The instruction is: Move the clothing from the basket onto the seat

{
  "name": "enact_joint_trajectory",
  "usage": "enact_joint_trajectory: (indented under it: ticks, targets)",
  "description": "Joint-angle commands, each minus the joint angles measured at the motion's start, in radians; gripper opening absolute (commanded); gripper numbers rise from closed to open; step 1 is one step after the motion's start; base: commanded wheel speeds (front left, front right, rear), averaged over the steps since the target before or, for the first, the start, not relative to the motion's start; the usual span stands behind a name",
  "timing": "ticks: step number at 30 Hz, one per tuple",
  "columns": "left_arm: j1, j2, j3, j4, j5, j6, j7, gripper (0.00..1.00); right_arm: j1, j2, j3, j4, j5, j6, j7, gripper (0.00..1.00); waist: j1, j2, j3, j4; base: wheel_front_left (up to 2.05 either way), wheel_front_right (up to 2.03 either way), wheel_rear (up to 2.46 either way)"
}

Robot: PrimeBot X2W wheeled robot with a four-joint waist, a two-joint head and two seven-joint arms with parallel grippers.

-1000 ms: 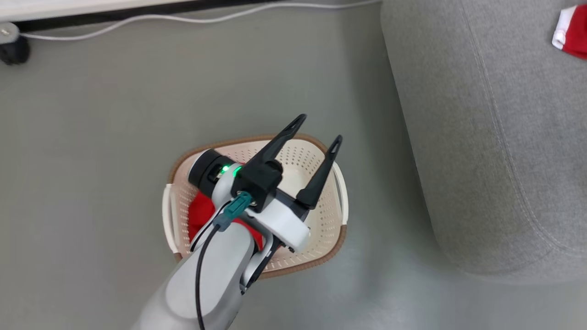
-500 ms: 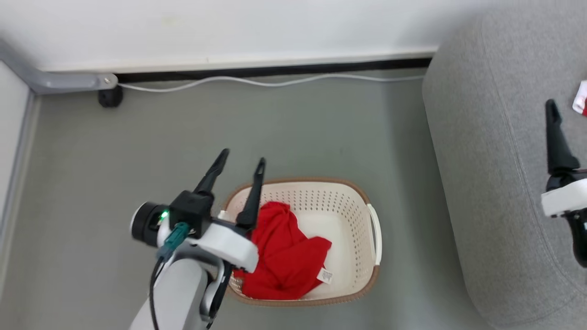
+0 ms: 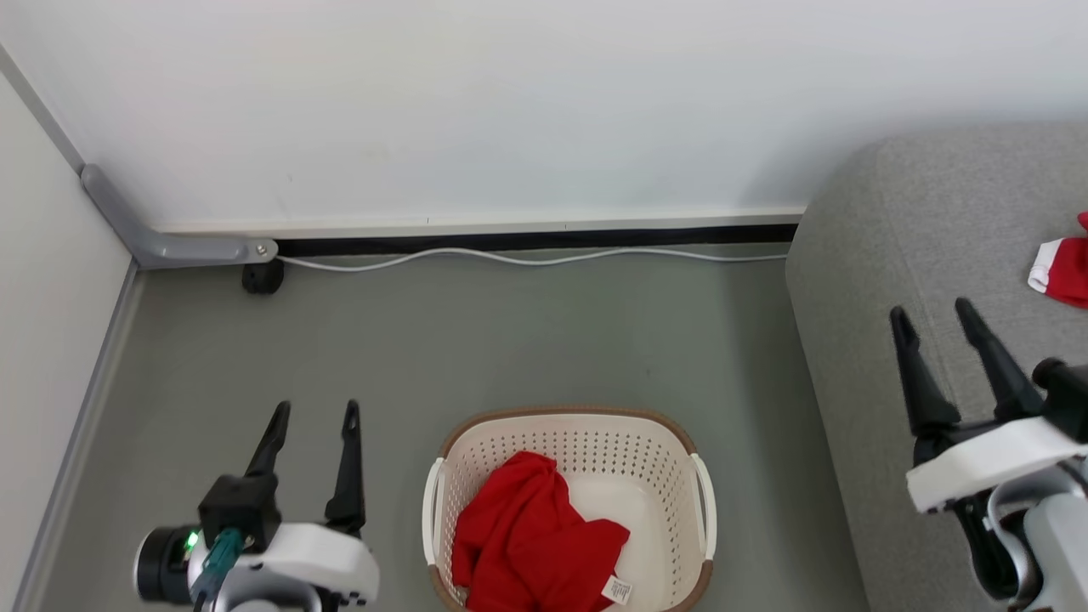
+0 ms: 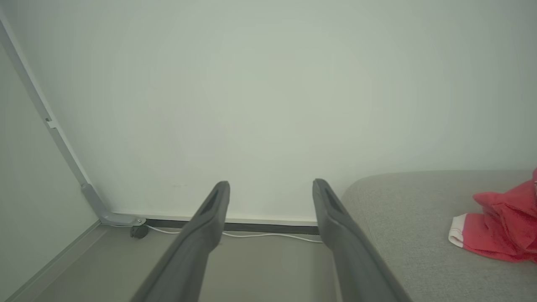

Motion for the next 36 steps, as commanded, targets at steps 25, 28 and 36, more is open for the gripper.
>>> enact_joint_trajectory:
  ticks: [25,28,36]
  targets:
    - [0.138,0.003,0.077,-0.097,-0.021,0.023,-0.005,1.0,0.132,0.037,0.021,-0.034,-0.029,0.001,-0.006,1.0,0.0,-0.0001,-0.038,-0.032,0.0,0.0,0.0]
    - [0.132,0.003,0.068,-0.092,-0.023,0.021,-0.005,1.0,0.126,0.036,0.012,-0.044,-0.028,0.001,-0.006,1.0,0.0,-0.0001,-0.022,-0.031,0.0,0.0,0.0]
    - [0.095,0.002,0.001,-0.057,-0.058,0.04,-0.005,1.0,0.081,0.021,0.001,-0.09,-0.017,0.001,-0.006,1.0,0.0,-0.0001,0.06,-0.027,0.0,0.0,0.0]
